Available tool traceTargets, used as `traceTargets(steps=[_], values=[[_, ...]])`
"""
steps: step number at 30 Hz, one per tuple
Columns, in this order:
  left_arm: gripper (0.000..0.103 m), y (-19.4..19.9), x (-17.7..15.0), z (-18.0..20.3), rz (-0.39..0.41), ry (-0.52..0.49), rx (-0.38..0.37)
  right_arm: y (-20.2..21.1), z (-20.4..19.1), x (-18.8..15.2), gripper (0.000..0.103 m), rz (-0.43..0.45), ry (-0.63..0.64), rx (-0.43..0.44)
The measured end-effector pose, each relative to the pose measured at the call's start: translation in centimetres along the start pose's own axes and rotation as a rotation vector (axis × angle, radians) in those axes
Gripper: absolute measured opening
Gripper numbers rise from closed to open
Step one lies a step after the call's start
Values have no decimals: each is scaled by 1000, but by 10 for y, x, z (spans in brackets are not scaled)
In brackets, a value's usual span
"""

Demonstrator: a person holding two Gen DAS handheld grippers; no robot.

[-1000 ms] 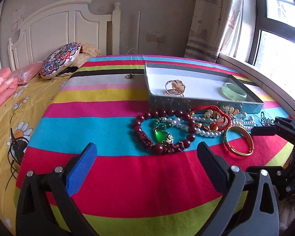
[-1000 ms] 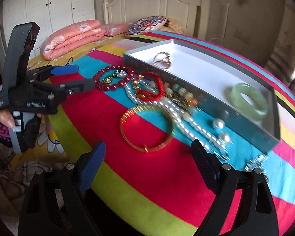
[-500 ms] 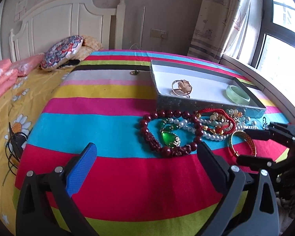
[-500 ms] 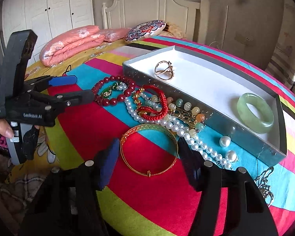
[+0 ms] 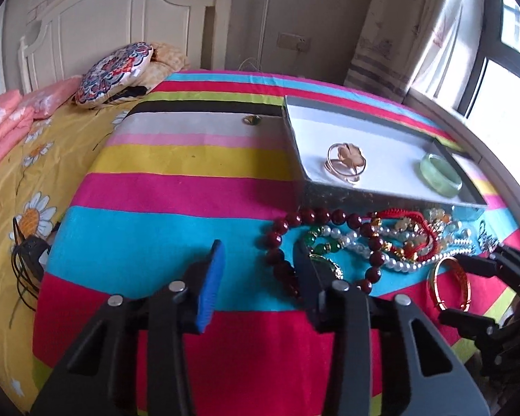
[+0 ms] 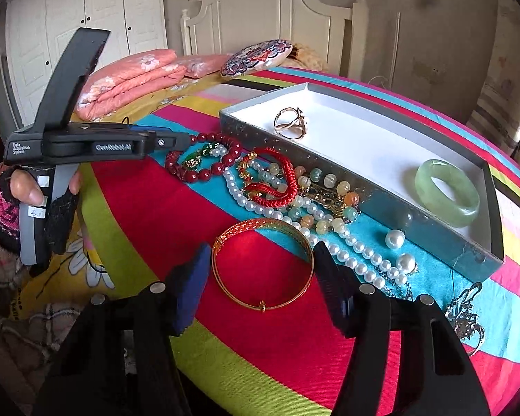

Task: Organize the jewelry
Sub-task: 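Grasp the dark red bead bracelet with the left tool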

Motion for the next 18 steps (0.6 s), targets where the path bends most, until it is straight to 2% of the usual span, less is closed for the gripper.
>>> traceTargets(steps=[2, 4, 5, 9, 12, 18], values=[[33, -3, 1, 2, -3, -20, 21, 0, 0, 0, 59, 0, 4, 3], [16, -7, 3, 6, -11, -53, 36, 0, -1, 0, 59, 0, 8, 2], [13, -8, 3, 10, -14, -76, 38, 0, -1, 0, 59, 1, 9, 1], [11, -6, -2, 22, 1, -159, 77, 3, 0, 0, 59, 17, 1, -4], [11, 3, -5, 22, 30, -126, 67, 9, 2, 3, 59, 43, -5, -10], [11, 51, 15, 23, 170, -113, 51, 25, 7, 11, 59, 107, -8, -24]])
Point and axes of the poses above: each gripper's, at about its wrist camera, not at the fingertips, and y roughly against the way its jaws point, z to its right, x to its top, the point moved 7 cm from there along -y, roughly the way its jaws point
